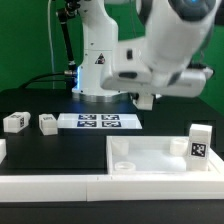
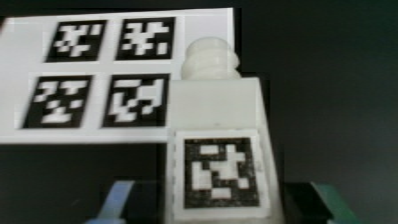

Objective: Assemble square table

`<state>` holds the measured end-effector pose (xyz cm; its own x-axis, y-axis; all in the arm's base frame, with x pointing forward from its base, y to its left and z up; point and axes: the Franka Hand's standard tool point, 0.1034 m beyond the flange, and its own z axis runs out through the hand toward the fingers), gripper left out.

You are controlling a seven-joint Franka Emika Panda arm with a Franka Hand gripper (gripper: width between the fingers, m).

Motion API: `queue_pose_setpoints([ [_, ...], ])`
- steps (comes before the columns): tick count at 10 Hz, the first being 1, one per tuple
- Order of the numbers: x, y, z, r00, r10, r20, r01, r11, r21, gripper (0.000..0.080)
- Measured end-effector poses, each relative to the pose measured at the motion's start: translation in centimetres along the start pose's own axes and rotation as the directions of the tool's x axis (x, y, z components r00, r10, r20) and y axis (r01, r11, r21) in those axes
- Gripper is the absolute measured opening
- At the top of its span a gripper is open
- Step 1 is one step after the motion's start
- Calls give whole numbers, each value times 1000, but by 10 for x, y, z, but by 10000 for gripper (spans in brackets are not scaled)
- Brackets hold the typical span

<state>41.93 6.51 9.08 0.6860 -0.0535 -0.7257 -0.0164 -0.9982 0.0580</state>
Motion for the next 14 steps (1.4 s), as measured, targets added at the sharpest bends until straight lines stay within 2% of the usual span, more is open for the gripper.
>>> queue_pose_setpoints([
  [1,-4,10,-18,999,15,-32,-14,1000,26,287],
  [2,-8,19,-22,999,28,-40,-26,999,43,287],
  [3,-13,26,-18,999,39,-35,-37,998,56,288],
  [4,-7,24,-21,994,38,-104,-32,998,60,288],
  [6,-4,22,-24,975,34,-220,-18,997,75,288],
  [7,12,24,-36,950,44,-308,-20,997,80,288],
  [9,39,29,-85,863,106,-493,-59,992,109,288],
  [10,46,33,-100,826,119,-551,-65,991,116,288],
  [11,45,36,-114,796,125,-593,-59,990,129,288],
  [12,36,34,-127,764,126,-633,-43,989,145,288],
  [14,42,32,-130,654,131,-745,-29,989,148,288],
])
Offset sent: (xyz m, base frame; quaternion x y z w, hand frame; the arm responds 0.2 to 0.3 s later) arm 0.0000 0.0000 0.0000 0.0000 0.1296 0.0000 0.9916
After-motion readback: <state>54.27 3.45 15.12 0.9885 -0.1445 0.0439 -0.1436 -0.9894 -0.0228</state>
